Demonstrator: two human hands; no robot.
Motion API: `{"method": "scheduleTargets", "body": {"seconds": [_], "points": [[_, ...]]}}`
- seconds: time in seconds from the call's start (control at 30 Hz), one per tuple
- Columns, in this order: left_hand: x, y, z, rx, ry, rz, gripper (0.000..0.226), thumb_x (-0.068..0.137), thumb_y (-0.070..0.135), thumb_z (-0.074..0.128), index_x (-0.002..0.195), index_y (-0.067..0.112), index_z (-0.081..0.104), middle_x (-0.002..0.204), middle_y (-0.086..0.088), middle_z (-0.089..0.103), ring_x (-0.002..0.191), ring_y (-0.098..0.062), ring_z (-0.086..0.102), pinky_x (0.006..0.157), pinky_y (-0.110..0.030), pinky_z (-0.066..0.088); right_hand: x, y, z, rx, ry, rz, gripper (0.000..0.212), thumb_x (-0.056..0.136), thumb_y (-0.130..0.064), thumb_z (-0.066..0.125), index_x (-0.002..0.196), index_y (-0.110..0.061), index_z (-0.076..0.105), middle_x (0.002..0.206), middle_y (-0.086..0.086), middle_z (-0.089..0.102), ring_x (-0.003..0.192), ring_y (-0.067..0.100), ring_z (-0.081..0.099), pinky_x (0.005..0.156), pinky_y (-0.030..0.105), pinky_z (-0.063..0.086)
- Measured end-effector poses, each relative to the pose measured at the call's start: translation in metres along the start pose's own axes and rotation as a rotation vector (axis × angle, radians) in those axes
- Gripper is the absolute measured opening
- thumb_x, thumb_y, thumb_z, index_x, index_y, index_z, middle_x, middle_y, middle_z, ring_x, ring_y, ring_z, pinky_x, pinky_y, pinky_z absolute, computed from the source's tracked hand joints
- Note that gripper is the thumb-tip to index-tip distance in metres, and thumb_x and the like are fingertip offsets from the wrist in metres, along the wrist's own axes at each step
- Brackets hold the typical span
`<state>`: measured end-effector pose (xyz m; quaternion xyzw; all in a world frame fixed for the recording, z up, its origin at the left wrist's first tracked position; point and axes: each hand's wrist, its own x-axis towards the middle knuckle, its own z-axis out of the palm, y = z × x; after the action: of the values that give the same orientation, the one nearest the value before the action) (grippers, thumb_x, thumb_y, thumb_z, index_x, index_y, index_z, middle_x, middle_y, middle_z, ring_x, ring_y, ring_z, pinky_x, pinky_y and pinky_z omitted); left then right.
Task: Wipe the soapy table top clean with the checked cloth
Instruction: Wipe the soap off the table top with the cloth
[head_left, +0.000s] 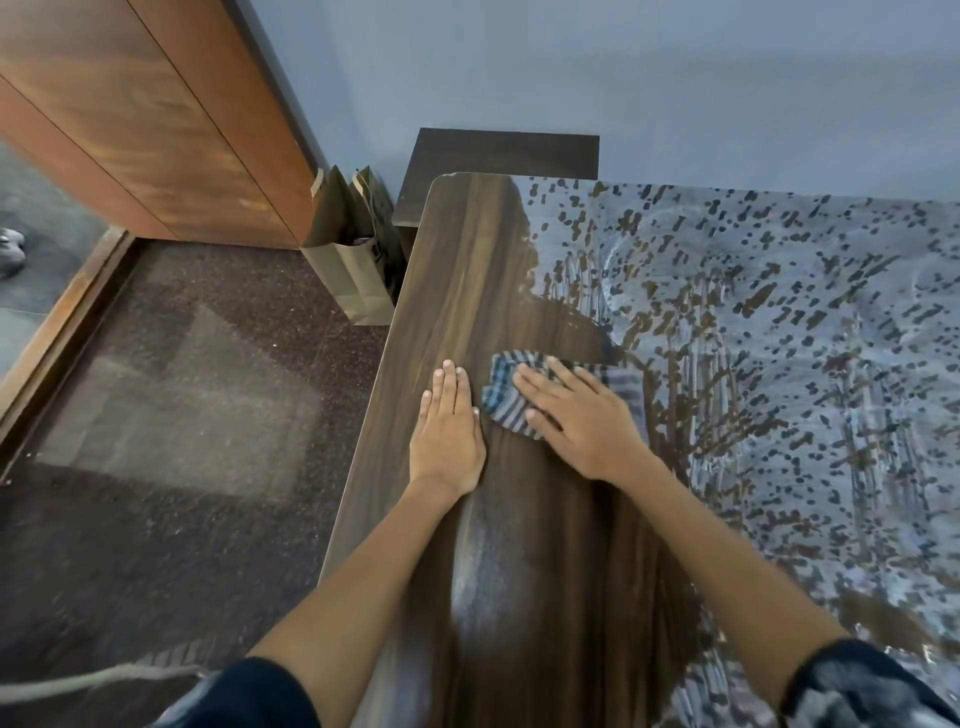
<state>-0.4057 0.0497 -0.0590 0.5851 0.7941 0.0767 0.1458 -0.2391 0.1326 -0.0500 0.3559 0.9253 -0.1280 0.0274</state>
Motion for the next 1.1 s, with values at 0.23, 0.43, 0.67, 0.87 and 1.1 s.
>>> {"method": "scheduleTargets", "body": {"seconds": [0.23, 0.43, 0.67, 0.87, 1.1], "points": [[0.019, 0.007, -0.002, 0.001, 0.024, -0.018, 0.053, 0.101, 0.026, 0.018, 0.147, 0.007, 0.001, 0.157, -0.008, -0.003, 0.144, -0.019, -0.006, 0.116, -0.031, -0.002, 0.063, 0.039, -0.018, 0.046, 0.062, 0.340, 0.053, 0.101, -0.043, 0.016, 0.150, -0.023, 0.011, 0.157, -0.006, 0.010, 0.145, 0.023, 0.003, 0.115, 0.038, -0.003], [0.035, 0.006, 0.000, -0.016, 0.040, -0.018, 0.055, 0.101, 0.032, 0.019, 0.148, 0.008, 0.002, 0.157, -0.007, -0.002, 0.144, -0.018, -0.005, 0.116, -0.030, -0.003, 0.102, 0.005, -0.016, 0.070, 0.045, 0.134, 0.050, 0.102, -0.036, 0.020, 0.149, -0.019, 0.016, 0.157, -0.003, 0.014, 0.145, 0.025, 0.005, 0.116, 0.037, 0.002], [0.052, 0.002, -0.003, -0.023, 0.056, 0.030, 0.055, 0.100, 0.028, 0.019, 0.147, 0.008, 0.001, 0.157, -0.007, -0.003, 0.144, -0.017, -0.005, 0.114, -0.028, -0.006, 0.033, 0.021, -0.012, 0.068, 0.047, 0.087, 0.066, 0.089, -0.049, -0.006, 0.148, -0.029, 0.017, 0.153, -0.014, 0.016, 0.144, 0.011, 0.007, 0.113, 0.026, 0.000], [0.085, -0.002, -0.006, 0.005, 0.067, 0.105, 0.065, 0.091, 0.039, -0.002, 0.148, 0.008, 0.003, 0.157, -0.006, 0.000, 0.144, -0.016, -0.003, 0.113, -0.025, -0.005, 0.121, 0.049, -0.032, 0.083, 0.106, 0.438, 0.050, 0.102, -0.034, 0.017, 0.150, -0.020, 0.013, 0.157, -0.003, 0.012, 0.145, 0.025, 0.005, 0.116, 0.038, 0.004], [0.122, -0.001, -0.014, -0.015, 0.061, 0.130, 0.054, 0.099, 0.024, 0.022, 0.148, 0.007, 0.004, 0.157, -0.007, 0.001, 0.144, -0.017, -0.001, 0.115, -0.027, -0.002, 0.135, 0.019, -0.023, 0.095, 0.088, 0.225, 0.048, 0.102, -0.033, 0.019, 0.149, -0.021, 0.015, 0.156, -0.006, 0.014, 0.145, 0.018, 0.005, 0.116, 0.031, 0.003]]}}
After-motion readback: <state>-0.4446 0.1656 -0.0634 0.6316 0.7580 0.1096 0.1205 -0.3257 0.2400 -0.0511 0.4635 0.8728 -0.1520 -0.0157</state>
